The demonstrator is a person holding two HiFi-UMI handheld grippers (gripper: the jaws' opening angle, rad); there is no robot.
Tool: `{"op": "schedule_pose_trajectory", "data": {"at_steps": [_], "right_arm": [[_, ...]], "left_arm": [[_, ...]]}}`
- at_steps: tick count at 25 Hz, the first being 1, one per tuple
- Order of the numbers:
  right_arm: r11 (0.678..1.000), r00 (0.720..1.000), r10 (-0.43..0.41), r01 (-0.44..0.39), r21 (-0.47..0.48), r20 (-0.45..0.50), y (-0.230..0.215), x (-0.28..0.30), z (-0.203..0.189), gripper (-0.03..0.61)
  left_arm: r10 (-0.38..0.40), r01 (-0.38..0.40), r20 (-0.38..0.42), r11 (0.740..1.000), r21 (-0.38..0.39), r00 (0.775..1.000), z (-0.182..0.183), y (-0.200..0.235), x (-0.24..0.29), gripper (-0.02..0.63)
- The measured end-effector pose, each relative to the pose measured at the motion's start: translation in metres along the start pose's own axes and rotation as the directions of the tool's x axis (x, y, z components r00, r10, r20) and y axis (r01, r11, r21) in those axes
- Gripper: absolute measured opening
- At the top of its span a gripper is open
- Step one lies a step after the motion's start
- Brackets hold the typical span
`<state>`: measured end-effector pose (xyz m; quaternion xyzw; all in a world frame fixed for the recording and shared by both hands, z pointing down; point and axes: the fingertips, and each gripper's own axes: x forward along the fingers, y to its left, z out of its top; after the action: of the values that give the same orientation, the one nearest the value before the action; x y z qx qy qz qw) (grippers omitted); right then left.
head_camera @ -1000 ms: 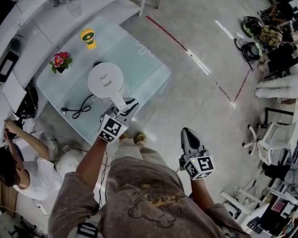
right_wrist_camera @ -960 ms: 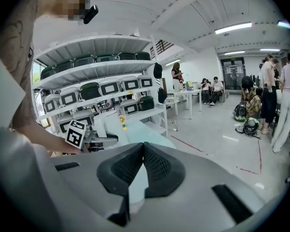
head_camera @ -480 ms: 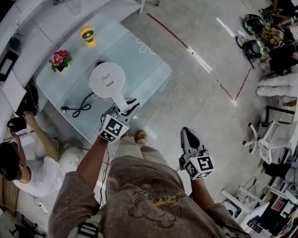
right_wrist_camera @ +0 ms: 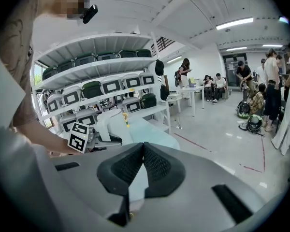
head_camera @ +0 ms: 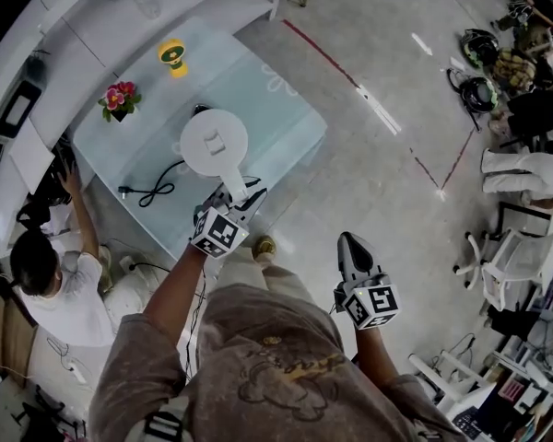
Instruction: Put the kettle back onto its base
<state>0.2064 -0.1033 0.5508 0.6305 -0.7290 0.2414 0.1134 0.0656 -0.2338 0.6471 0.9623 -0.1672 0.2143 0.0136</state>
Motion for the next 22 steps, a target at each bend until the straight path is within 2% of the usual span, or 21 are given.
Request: {"op": "schedule_pose_trajectory", "data": {"at_steps": [3,6,9,17,22], "right_arm": [[1.000,1.000,0.015,-0.015,0.001,-0.005,0.003,0.002,-0.002,0.000],[0.998,0.998,0.056,-0.056,-0.011,-0.003,0.011,0.012,0.000,0.000],[0.994,0.994,0.110,-0.110,-0.027,-0.005,0.020,0.025,0.002,0.000],[0.969,0.972,0.233,-0.231,-0.082,0.014,0.053,0.048,0.018,0.000],[0.952,0.956,0.291,-0.287,-0.103,0.031,0.077,0.054,0.031,0.000]], "left_arm": [[-0.008,0.008,-0.027,1.000,-0.010,1.000,-0.003,-0.002,0.001,0.110],[-0.013,0.010,-0.062,0.999,-0.050,0.998,-0.008,-0.001,-0.009,0.194],[0.010,-0.017,-0.077,0.995,-0.098,0.997,-0.010,0.003,-0.025,0.235],[0.164,-0.167,-0.033,0.965,-0.202,0.986,0.014,0.022,-0.087,0.241],[0.229,-0.227,-0.023,0.938,-0.262,0.973,0.029,0.024,-0.130,0.241]]}}
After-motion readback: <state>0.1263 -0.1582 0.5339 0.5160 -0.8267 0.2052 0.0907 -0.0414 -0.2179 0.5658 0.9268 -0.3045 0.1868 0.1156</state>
